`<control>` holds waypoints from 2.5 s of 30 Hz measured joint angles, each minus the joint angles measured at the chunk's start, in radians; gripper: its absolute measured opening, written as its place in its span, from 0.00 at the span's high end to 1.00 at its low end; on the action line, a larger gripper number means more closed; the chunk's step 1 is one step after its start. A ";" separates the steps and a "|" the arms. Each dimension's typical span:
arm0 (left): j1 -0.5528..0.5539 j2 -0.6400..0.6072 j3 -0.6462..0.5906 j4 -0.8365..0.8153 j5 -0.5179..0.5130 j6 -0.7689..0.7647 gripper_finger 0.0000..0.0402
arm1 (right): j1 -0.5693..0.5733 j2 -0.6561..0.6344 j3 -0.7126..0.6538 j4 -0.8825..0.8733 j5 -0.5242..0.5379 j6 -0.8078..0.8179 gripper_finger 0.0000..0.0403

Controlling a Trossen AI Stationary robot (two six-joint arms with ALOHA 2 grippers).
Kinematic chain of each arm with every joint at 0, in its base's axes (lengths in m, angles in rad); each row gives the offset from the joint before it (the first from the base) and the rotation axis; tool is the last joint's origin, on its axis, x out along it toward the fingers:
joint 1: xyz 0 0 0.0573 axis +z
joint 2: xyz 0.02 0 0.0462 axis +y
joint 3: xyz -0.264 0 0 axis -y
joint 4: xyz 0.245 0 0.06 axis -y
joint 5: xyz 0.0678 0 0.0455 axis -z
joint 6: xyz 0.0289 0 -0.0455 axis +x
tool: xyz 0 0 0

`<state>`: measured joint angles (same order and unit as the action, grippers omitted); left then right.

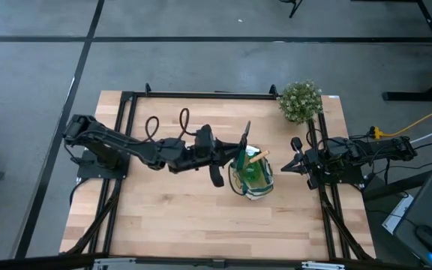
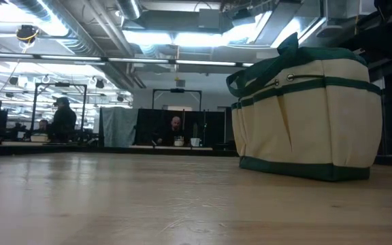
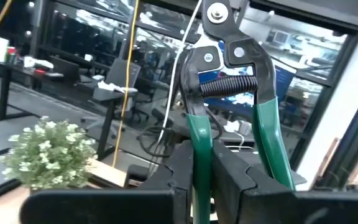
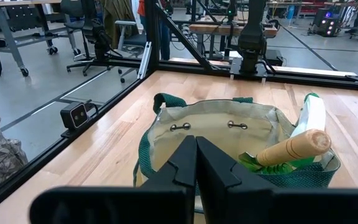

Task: Pick & Place Garden tools in Gardening bag
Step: Put the shear scissors into the gardening bag

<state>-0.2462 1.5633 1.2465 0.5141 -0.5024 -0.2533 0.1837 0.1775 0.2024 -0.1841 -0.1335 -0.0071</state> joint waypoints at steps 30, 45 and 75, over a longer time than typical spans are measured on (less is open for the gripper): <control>0.016 0.286 0.298 -0.494 0.068 0.625 0.92 | 0.000 0.000 0.000 0.000 0.000 0.000 0.97; 0.072 0.329 0.330 -0.509 0.089 1.101 0.91 | 0.000 0.000 0.000 0.000 0.000 0.000 0.97; 0.031 0.432 0.329 -0.498 -0.199 -0.147 0.90 | 0.000 0.000 0.000 0.000 0.000 0.000 0.97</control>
<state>-0.2153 1.9949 1.5757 0.0163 -0.7019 -0.4002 0.1841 0.1776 0.2024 -0.1844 -0.1333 -0.0071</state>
